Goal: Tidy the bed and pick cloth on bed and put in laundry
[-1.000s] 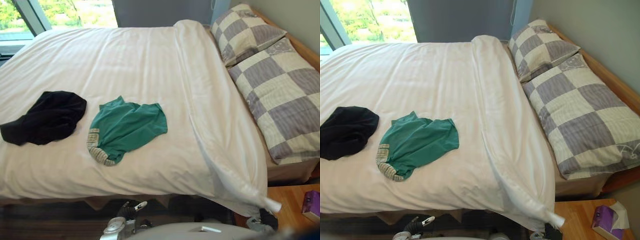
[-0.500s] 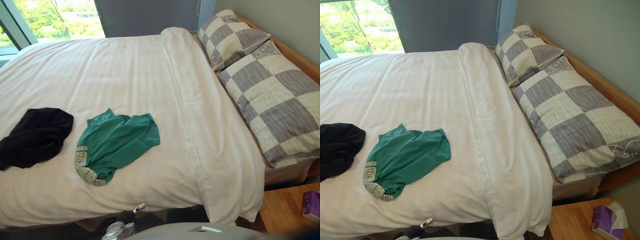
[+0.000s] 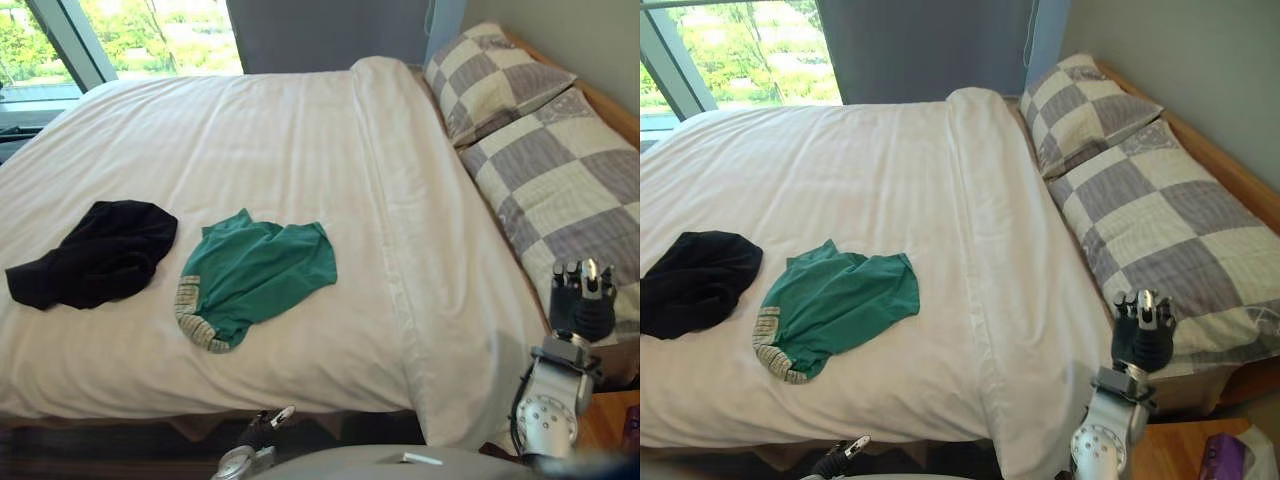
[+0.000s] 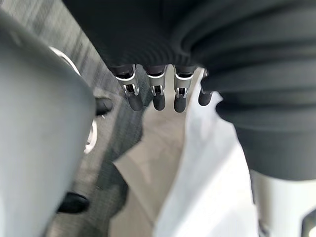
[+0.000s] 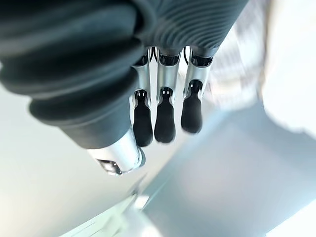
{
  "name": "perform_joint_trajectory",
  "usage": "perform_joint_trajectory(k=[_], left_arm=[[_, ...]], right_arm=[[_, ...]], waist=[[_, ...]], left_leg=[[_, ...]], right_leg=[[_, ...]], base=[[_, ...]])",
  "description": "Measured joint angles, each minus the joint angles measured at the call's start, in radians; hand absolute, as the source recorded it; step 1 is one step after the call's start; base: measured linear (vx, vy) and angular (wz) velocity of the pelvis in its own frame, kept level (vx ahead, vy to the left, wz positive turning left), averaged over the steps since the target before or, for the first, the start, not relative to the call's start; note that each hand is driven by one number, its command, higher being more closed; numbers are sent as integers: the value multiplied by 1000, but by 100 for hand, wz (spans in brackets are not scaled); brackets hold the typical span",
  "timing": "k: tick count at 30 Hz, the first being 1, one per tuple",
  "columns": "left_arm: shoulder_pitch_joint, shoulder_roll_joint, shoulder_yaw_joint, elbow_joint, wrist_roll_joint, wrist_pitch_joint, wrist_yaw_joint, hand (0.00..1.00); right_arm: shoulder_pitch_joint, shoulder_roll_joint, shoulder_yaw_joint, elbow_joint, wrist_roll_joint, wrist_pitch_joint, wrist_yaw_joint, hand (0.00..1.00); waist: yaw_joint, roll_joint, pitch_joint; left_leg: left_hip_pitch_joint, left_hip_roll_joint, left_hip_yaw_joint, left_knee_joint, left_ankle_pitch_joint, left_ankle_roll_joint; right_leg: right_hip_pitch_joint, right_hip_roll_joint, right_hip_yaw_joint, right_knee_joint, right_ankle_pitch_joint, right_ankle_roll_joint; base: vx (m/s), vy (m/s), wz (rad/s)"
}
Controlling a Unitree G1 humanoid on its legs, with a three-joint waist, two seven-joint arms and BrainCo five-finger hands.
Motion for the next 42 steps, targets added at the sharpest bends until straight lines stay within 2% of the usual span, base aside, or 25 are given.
perform_joint_trajectory(k=[2,4,5,7,10,11,13,14,15,18,21,24,26,29,32,33,35,36,37,38,40,41,42], left_arm=[[-33,12,-34,0,-47,-19,-2,0],[-103,11,-56,-2,-106,-39,-16,0],[-117,5,-54,-2,-117,-46,-18,0],[-171,-12,-52,-18,-154,-65,-18,0],[-226,-35,-49,-31,-197,-95,-12,0],[-262,-57,-49,-33,-227,-105,-6,0],[-309,-84,-48,-39,-250,-106,5,0],[-340,-86,-48,-39,-270,-103,10,0],[-363,-90,-34,-36,-299,-101,20,0],[-425,-104,6,-30,-358,-95,40,0],[-473,-124,40,-29,-397,-83,65,0],[-474,-127,62,-20,-398,-80,79,0],[-470,-128,82,-10,-401,-77,95,0],[-461,-128,111,3,-417,-77,110,0],[-451,-119,111,4,-416,-79,111,0],[-443,-114,110,5,-413,-79,113,0],[-438,-101,110,6,-412,-80,118,0],[-437,-97,110,9,-410,-84,121,0],[-437,-96,110,8,-409,-84,121,0],[-437,-95,111,9,-375,-84,123,0],[-428,-91,111,15,-337,-81,134,0],[-416,-88,112,28,-302,-75,140,0],[-393,-88,113,32,-269,-67,140,0]], right_arm=[[-82,-28,6,0,31,-24,6,100],[-210,-79,3,1,58,-74,-33,100],[-241,-86,1,2,70,-85,-46,100],[-341,-97,-3,35,127,-111,-70,100],[-397,-100,-14,78,267,-116,-46,100],[-408,-100,-34,108,322,-114,-30,100],[-424,-102,-55,141,358,-98,3,100],[-441,-104,-44,104,351,-78,49,100],[-451,-105,-24,95,325,-50,78,100],[-465,-108,-7,96,285,-7,140,100],[-466,-111,-6,117,285,17,186,100],[-466,-110,-9,134,285,33,207,100],[-465,-106,-13,167,285,45,214,100],[-457,-80,-57,248,256,78,214,100],[-385,-61,-99,330,196,93,214,100],[-354,-60,-109,366,145,99,213,100],[-327,-62,-120,413,85,103,203,100],[-281,-66,-140,517,7,114,119,100],[-264,-68,-154,576,-20,125,83,100],[-217,-72,-180,708,-90,157,13,100],[-155,-49,-184,788,-155,194,-29,100],[-105,-25,-183,823,-207,221,-45,0],[-58,-8,-180,839,-269,249,-58,0]], waist=[[0,16,52],[0,32,135],[2,35,156],[4,52,249],[26,69,319],[28,84,345],[25,99,397],[10,102,442],[-7,103,451],[-28,101,452],[-29,98,451],[-30,85,453],[-34,70,451],[-39,34,449],[-40,-8,445],[-39,-26,439],[-40,-40,431],[-35,-49,425],[-29,-50,424],[-20,-47,416],[-15,-37,398],[-15,-32,380],[-13,-28,350]], left_leg=[[-65,-20,-21,1,17,14],[-180,-48,-36,3,47,29],[-208,-51,-38,4,52,28],[-286,-55,-36,7,82,43],[-351,-62,-14,8,107,65],[-397,-65,-6,26,107,66],[-436,-68,15,50,107,66],[-437,-70,28,60,107,66],[-461,-71,39,76,107,66],[-503,-63,40,103,104,62],[-515,-42,40,107,91,46],[-526,-23,44,107,87,48],[-520,-17,55,107,87,48],[-488,-4,69,107,81,56],[-445,5,80,107,65,61],[-424,6,91,107,57,61],[-400,6,94,107,48,61],[-364,6,94,107,37,58],[-352,6,92,107,34,58],[-328,7,89,103,28,51],[-303,5,82,86,28,51],[-269,4,77,70,30,50],[-235,4,78,57,31,47]], right_leg=[[-98,-24,-3,93,-28,5],[-254,-55,-1,194,-53,10],[-284,-62,-1,203,-53,10],[-375,-64,14,231,-44,7],[-477,-69,41,283,-39,7],[-533,-75,53,310,-40,6],[-590,-80,81,340,-40,6],[-605,-81,99,355,-40,6],[-632,-81,114,365,-40,6],[-675,-77,129,368,-40,6],[-679,-50,139,333,-32,-5],[-673,-27,141,288,-6,-11],[-655,-17,143,256,13,-11],[-599,-1,145,196,43,-10],[-534,8,143,141,66,-7],[-509,8,143,123,72,-7],[-479,6,142,104,77,-6],[-433,-1,132,85,78,-4],[-417,-2,128,82,78,-4],[-386,-5,114,72,73,-5],[-354,-7,90,60,72,-6],[-319,-8,70,53,72,-5],[-287,-8,45,53,71,-3]], base=[[-93,40,27],[-125,19,37],[-100,5,34],[-51,10,15],[23,-14,-11],[68,-38,-10],[68,-35,-18],[43,-28,-24],[41,-33,-21],[41,-56,-9],[-3,-30,-15],[2,-17,-18],[28,-4,-18],[57,-3,-19],[96,14,-17],[99,12,-24],[108,22,-15],[98,26,-1],[156,31,4],[141,21,10],[139,9,12],[198,9,8],[167,8,9]])
